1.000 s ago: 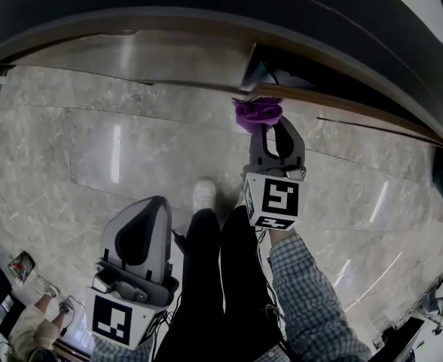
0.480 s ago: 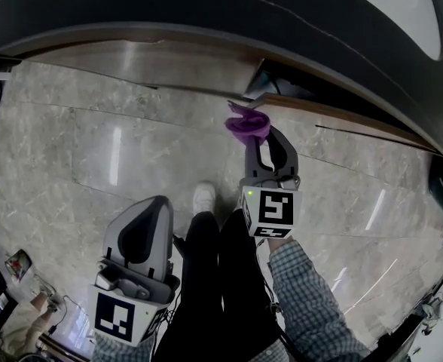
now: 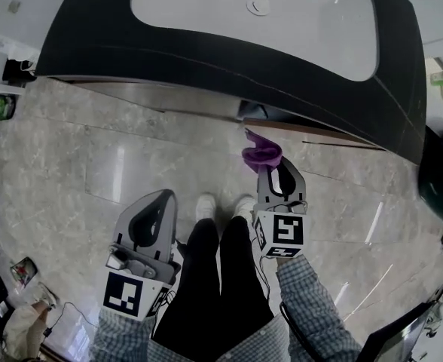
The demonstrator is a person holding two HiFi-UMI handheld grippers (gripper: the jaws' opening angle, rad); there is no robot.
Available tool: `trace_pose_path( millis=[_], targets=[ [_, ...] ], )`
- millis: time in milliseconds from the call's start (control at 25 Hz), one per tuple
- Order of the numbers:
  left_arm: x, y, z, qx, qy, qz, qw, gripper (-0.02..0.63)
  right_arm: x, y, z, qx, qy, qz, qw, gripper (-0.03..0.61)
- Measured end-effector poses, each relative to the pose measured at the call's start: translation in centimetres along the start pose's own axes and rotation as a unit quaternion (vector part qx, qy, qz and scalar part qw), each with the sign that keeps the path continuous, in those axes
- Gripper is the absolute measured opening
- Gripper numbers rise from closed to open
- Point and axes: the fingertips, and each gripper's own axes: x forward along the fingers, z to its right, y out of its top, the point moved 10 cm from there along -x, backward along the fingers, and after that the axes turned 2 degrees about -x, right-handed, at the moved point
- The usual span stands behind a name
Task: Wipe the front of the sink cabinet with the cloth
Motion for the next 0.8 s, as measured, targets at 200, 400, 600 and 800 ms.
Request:
trace_pose_path(
  millis=[200, 400, 600, 800],
  targets=[
    [-2.7, 3.8, 1.6, 0.003, -0.009, -0.007, 0.9999, 0.011, -3.4, 4.8, 1.2, -0.010, -0.026, 0.006, 1.000, 0.074],
    [-4.7, 7.3, 3.3, 0.014, -0.026, -0.003, 0.9996, 0.011, -6.5, 9.9, 1.9, -0.013, -0.035, 0.021, 0.999, 0.075],
    [-6.4, 10.5, 4.1, 0.024, -0.037, 0.013, 0.9989, 0.011, -10.7, 14.4, 2.0, -0.003, -0.048, 0.026, 0.998, 0.075],
    [-7.8, 13.1, 4.3, 0.034, -0.046, 0.031, 0.9979, 0.011, -15.4, 17.4, 1.6, 0.002, -0.065, 0.042, 0.997, 0.074]
  ],
)
